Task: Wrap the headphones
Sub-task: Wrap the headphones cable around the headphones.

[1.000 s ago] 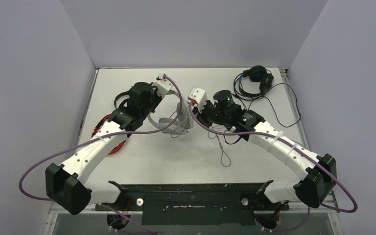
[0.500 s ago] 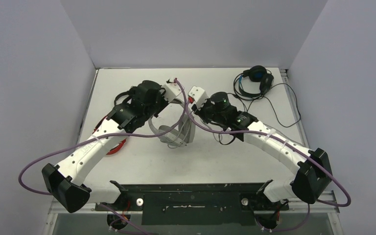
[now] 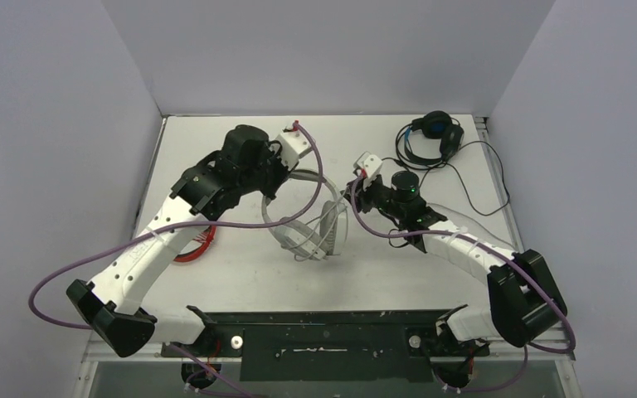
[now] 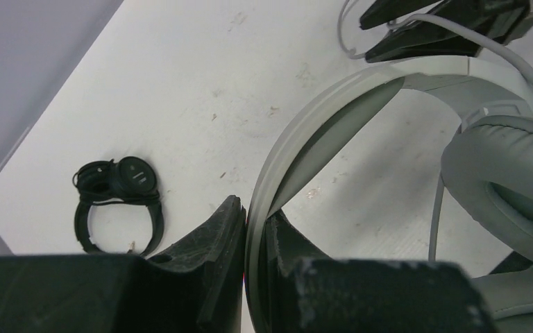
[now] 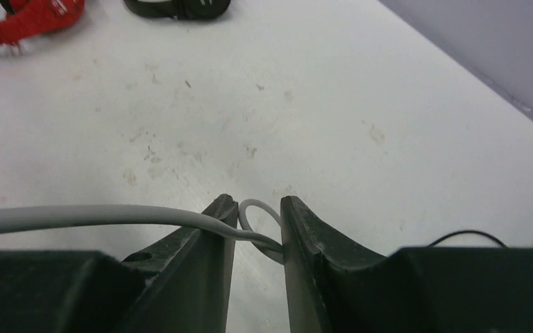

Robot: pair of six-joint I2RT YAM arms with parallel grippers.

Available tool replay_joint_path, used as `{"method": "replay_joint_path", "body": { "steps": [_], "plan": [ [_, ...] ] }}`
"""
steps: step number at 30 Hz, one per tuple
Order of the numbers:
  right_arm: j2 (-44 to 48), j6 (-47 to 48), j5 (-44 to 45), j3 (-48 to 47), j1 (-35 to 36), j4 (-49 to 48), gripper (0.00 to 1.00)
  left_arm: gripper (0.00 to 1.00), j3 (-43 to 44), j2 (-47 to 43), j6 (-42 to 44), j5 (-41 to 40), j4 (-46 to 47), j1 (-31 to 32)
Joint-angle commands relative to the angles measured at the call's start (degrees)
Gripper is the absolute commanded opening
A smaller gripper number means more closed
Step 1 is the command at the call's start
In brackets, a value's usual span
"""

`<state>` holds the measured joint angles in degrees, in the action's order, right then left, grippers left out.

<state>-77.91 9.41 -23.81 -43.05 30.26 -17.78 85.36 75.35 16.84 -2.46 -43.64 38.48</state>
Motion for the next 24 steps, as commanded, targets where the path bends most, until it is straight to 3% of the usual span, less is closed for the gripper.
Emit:
{"method": "replay_joint_path", "body": {
  "steps": [1, 6, 15, 24],
  "plan": [
    [0.7, -5.8, -12.3, 2.4, -2.9, -22.5, 0.31, 0.0, 6.7, -1.7, -7.1, 10.4, 0.2, 0.2],
    [-0.8, -10.9, -17.8, 3.8, -4.7, -34.5, 0.35, 0.0, 9.2, -1.7, -10.2, 12.8, -0.3, 0.2],
    [-2.6, -18.3, -21.9, 2.6, -6.2, -44.5, 0.45, 0.0, 13.6, 0.0, -16.1, 13.9, -0.4, -0.1],
    [-10.7, -26.6, -24.7, -0.2, -6.8, -56.4, 0.45, 0.0, 22.2, 3.3, -23.8, 15.1, -1.3, -0.5]
  ]
}}
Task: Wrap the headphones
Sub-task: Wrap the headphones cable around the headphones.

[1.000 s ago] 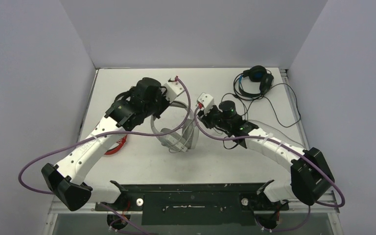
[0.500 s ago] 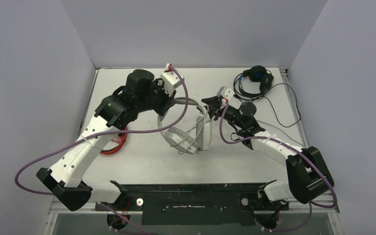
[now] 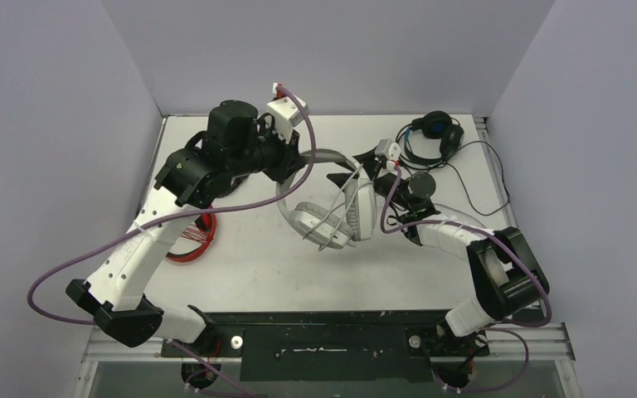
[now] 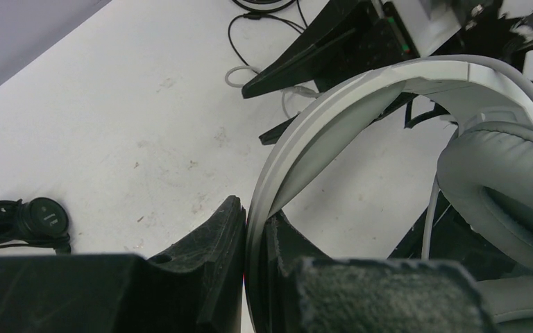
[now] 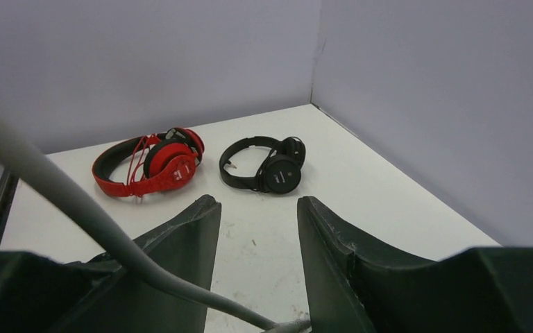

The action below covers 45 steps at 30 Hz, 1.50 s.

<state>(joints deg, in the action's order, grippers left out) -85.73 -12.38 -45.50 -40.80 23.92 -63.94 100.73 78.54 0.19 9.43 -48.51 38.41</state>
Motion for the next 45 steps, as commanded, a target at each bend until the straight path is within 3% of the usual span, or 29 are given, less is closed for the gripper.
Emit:
{"method": "replay_joint_path", "body": {
  "steps": [1, 9, 16, 19, 30, 45],
  "plan": [
    [-3.8, -5.7, -3.4, -2.6, -0.5, -11.2, 0.44, 0.0, 7.6, 0.3, -7.7, 3.4, 3.6, -0.5],
    [-11.1, -9.3, -4.5, -3.9, -0.1, -14.1, 0.39, 0.0, 13.6, 2.7, -12.9, 3.3, 5.0, -0.7],
    [-14.6, -11.9, -5.4, -2.6, 1.7, -18.5, 0.28, 0.0, 17.7, 5.1, -16.8, 1.6, 5.3, -1.2],
    [-14.0, -12.9, -5.6, -1.2, 3.8, -20.1, 0.23, 0.0, 16.3, 4.9, -18.8, -2.0, 7.7, -1.5],
    [-6.9, -15.2, -2.7, 8.2, 13.4, -26.5, 0.23, 0.0, 3.7, 1.4, -30.5, -8.3, 23.3, -9.2],
    [2.6, -6.4, 0.4, 5.9, 29.6, -7.2, 0.23, 0.0, -8.8, -1.0, -34.4, -25.2, 36.9, -10.0]
  ]
}}
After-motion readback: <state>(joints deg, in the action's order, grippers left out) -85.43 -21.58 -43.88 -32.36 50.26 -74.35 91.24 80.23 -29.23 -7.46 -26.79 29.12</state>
